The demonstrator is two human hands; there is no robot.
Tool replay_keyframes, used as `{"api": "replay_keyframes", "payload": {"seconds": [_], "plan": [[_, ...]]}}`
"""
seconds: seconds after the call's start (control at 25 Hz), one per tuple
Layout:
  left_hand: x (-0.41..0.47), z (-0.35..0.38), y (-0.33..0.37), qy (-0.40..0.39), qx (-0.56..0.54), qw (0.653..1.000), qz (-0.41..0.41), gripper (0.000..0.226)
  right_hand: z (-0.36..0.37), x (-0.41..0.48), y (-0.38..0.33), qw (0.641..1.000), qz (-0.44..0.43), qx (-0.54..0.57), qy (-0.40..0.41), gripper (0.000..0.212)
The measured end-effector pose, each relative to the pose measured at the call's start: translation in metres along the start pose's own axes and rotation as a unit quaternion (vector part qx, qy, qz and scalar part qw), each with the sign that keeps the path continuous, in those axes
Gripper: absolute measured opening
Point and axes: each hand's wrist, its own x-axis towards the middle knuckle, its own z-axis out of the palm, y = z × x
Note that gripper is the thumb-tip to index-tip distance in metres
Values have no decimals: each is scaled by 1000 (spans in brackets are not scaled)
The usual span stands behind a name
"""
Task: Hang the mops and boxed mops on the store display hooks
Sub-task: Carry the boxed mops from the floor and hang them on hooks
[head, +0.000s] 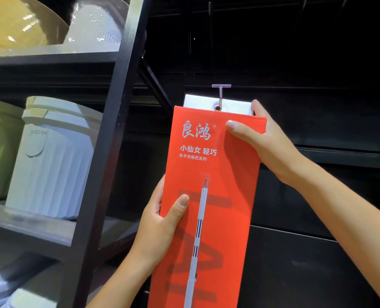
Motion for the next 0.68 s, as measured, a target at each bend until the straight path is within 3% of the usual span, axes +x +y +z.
{"api": "replay_keyframes", "payload": {"seconds": [0.12, 0.24, 0.36, 0.68], "plan": [[2, 1, -4, 0, -1, 1000, -8, 59, -3, 0, 5, 1000, -7, 9, 8, 40], [2, 2, -11, -3, -6, 1000, -27, 58, 0, -1, 10, 1000, 14, 13, 22, 62], [3, 4, -24, -2, -12, 999, -42, 59, 0, 1, 26, 999, 29, 17, 22, 39], [26, 18, -65, -9, -22, 997, -79, 59, -1, 13, 65, 996, 78, -11, 41, 34]]}}
